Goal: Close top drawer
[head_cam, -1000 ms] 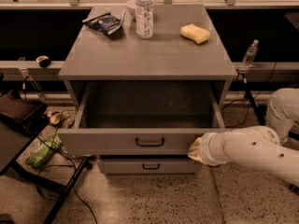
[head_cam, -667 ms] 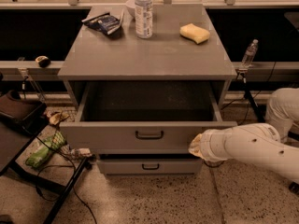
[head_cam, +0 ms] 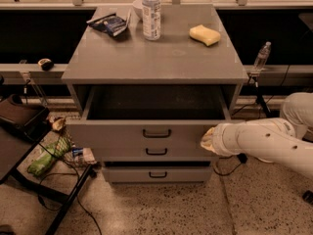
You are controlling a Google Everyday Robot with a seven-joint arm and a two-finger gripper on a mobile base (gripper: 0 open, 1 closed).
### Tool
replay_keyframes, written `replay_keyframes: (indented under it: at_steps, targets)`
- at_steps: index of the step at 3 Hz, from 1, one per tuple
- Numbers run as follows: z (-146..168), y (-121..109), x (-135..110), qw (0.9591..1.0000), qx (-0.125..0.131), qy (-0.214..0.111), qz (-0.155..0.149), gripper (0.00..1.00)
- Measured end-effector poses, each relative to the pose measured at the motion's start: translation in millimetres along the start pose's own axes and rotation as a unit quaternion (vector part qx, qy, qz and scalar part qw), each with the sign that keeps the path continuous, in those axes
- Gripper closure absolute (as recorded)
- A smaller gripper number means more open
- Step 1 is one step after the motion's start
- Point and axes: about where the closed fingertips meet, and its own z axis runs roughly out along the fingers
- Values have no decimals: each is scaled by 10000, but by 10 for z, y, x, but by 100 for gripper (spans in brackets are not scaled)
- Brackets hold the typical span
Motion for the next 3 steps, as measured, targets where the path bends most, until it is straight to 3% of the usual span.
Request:
replay_keyframes:
  at_steps: [2, 3]
  targets:
    - [49, -439, 35, 9996, 276, 34, -29, 100]
    - [133, -800, 63, 9990, 439, 74, -24, 100]
